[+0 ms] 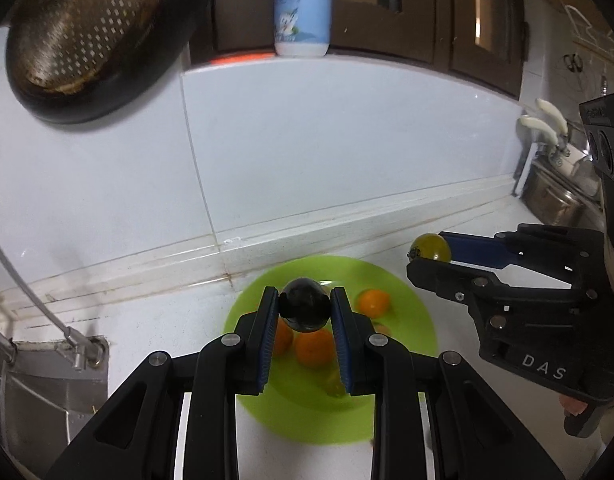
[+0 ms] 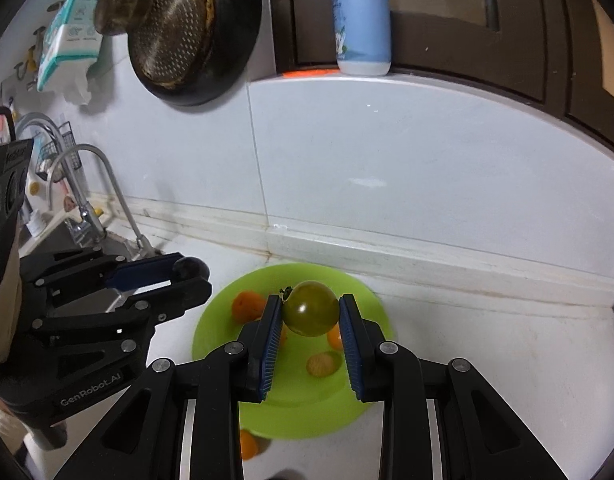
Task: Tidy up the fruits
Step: 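Carry both fruits over the green plate, lower them and open both grippers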
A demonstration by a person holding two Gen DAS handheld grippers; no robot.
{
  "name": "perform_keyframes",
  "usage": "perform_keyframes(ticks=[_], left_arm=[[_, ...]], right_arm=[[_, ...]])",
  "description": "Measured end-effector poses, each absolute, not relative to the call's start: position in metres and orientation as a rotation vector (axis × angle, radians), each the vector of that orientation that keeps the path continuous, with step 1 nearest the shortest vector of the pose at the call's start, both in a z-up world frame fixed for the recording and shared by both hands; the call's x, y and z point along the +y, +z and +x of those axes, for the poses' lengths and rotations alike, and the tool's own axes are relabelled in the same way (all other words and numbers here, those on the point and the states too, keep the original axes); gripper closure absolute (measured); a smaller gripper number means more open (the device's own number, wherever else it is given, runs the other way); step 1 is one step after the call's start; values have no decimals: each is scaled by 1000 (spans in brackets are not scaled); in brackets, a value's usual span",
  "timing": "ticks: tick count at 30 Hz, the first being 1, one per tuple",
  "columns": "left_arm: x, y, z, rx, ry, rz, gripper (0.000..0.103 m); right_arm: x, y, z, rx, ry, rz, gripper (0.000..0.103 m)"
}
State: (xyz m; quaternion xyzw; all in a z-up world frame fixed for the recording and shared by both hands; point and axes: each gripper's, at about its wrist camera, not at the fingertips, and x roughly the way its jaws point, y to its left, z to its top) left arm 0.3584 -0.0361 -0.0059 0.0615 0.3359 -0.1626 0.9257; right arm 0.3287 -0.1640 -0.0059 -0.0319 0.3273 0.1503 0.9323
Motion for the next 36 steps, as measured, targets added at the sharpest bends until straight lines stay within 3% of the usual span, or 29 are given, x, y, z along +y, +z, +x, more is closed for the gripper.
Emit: perform_keyframes(ticks=[29, 32, 36], left_arm=[[-53, -75, 433, 864, -336, 112, 76], [-53, -74, 432, 868, -333, 112, 64], [-50, -66, 426, 853, -316, 119, 59]], right_arm=[[-172, -81, 414, 820, 355, -39, 73], [-172, -81, 415, 815, 348, -42, 73], [-174, -78, 413, 814, 334, -34, 69]])
